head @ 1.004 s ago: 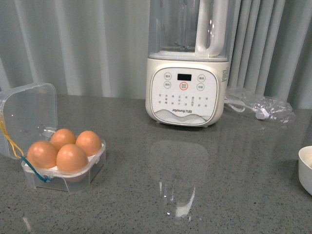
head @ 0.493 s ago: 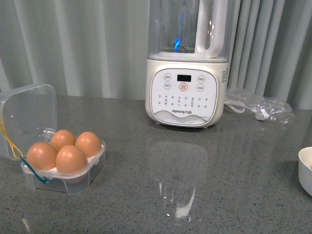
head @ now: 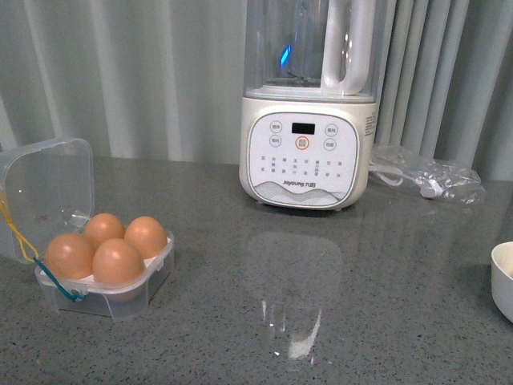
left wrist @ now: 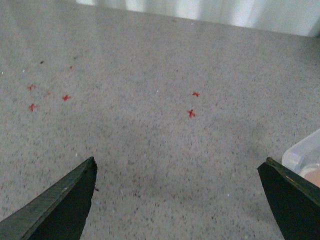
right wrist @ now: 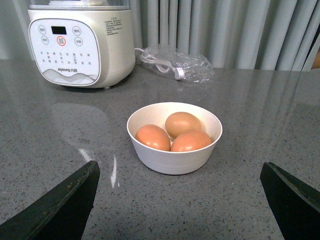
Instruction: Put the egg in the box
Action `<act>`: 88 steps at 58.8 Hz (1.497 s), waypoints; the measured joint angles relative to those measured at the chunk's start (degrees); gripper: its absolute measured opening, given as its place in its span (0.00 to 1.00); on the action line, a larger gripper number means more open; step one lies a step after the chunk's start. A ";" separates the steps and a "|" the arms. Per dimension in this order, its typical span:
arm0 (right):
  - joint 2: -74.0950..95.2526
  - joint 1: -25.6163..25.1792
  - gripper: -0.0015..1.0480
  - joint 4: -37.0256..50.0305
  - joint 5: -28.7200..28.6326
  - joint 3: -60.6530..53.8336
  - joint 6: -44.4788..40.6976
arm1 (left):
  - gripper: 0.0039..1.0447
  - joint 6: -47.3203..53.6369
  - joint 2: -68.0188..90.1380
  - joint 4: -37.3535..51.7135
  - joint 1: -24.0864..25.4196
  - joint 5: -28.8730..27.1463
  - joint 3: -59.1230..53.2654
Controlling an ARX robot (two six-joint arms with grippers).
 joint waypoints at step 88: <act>0.00 0.00 0.93 0.00 0.00 0.00 0.00 | 0.94 3.65 1.05 -2.27 -20.81 2.75 0.24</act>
